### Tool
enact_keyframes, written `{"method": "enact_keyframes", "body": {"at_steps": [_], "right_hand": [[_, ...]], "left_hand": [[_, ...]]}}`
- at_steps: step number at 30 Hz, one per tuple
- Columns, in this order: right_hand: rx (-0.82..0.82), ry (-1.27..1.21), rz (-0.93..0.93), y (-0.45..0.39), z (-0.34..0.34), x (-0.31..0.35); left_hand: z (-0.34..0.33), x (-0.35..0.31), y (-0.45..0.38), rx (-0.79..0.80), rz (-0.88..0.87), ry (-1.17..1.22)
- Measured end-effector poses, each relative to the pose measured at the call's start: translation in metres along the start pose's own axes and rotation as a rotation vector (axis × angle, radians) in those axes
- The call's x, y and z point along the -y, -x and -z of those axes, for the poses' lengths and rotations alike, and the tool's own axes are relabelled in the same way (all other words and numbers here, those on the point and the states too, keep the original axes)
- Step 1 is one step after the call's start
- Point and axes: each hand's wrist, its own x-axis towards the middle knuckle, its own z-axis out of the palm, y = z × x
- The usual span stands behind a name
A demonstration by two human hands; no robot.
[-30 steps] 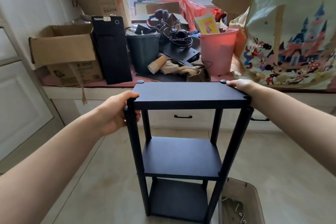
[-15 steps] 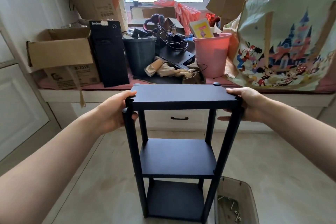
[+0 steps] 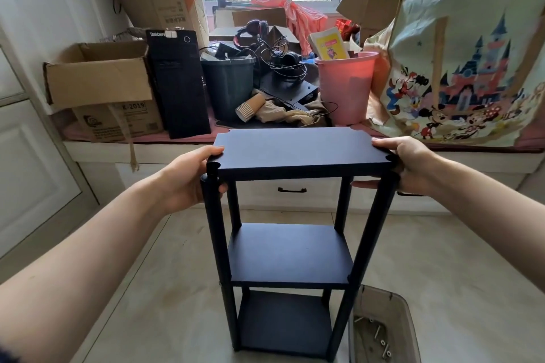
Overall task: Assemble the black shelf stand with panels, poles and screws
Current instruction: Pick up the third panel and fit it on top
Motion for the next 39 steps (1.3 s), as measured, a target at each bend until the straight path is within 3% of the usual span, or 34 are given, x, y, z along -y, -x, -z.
{"method": "enact_keyframes", "body": {"at_steps": [7, 27, 39], "right_hand": [[-0.01, 0.045, -0.073, 0.003, -0.002, 0.005], [0.017, 0.092, -0.051, -0.004, 0.003, -0.004], [0.045, 0.126, -0.058, -0.01, 0.005, -0.014]], "left_hand": [[-0.005, -0.003, 0.001, -0.053, 0.043, 0.01], [0.001, 0.0, -0.008, -0.067, 0.141, 0.059], [0.003, 0.027, -0.011, -0.014, 0.037, 0.141]]}}
